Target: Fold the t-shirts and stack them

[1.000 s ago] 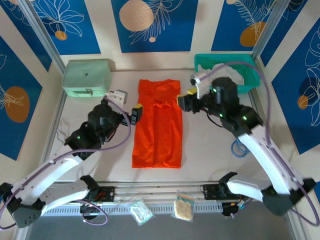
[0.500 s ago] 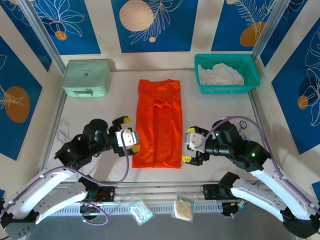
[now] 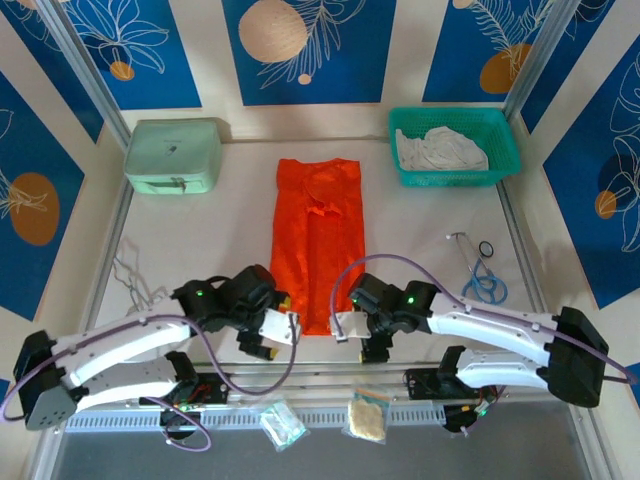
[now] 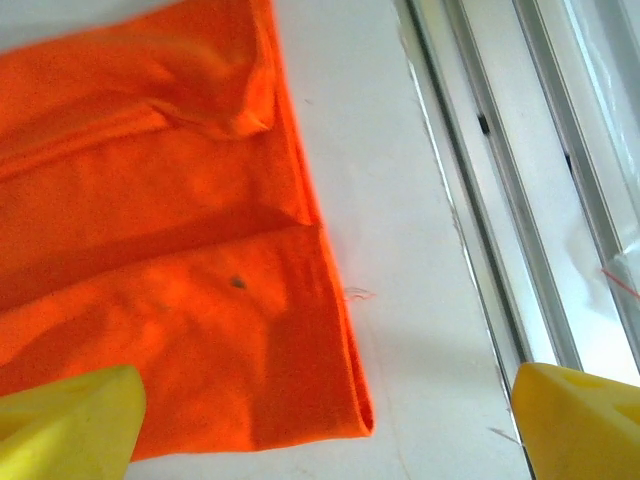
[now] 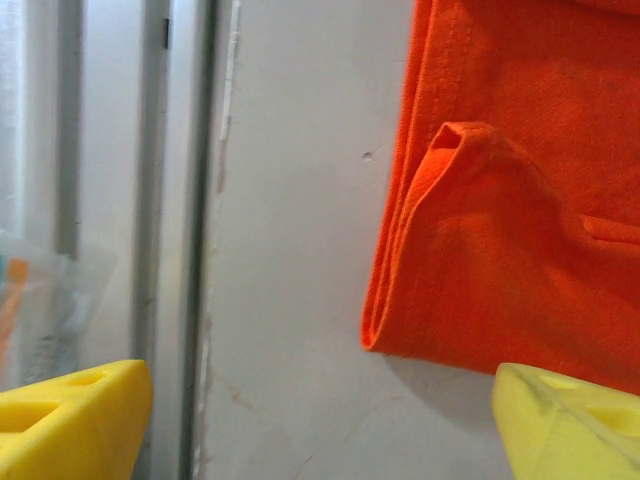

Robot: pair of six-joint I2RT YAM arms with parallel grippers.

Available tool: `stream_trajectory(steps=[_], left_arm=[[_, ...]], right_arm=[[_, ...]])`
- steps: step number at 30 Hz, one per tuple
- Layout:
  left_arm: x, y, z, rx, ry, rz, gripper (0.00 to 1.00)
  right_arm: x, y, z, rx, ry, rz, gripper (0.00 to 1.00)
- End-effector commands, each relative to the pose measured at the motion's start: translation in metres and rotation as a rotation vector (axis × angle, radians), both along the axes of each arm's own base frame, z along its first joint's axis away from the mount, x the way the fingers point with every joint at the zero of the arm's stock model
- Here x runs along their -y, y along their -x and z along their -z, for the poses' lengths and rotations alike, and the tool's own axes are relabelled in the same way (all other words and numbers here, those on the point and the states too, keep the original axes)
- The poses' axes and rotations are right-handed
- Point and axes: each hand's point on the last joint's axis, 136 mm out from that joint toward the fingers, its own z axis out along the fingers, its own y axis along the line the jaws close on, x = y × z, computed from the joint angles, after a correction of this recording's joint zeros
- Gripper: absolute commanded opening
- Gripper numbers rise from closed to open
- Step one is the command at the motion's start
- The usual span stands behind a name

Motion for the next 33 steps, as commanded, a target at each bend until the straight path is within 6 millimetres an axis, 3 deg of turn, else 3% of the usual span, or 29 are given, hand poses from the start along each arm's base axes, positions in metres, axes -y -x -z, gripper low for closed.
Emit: stream_trajectory(steps=[1, 10, 19, 27, 33], left_arm=[[0.000, -0.004, 0.021, 0.050, -0.064, 0.070, 0.91], [-0.004, -0.013, 0.065, 0.061, -0.145, 0.077, 0.87], [-0.016, -0.032, 0.074, 0.085, -0.170, 0.006, 0.84], [-0.012, -0.044, 0.094, 0.060, -0.252, -0.009, 0.71], [-0.008, -0.054, 0.111, 0.026, -0.332, -0.032, 0.54]], right_arm=[[-0.010, -0.015, 0.005, 0.034, -0.033, 0.024, 0.86], [-0.009, -0.022, 0.023, 0.007, 0.015, 0.029, 0.72], [-0.012, -0.022, 0.041, -0.022, 0.059, 0.025, 0.67], [-0.011, -0.025, 0.054, -0.036, 0.100, 0.029, 0.59], [-0.010, -0.030, 0.061, -0.035, 0.124, 0.040, 0.46]])
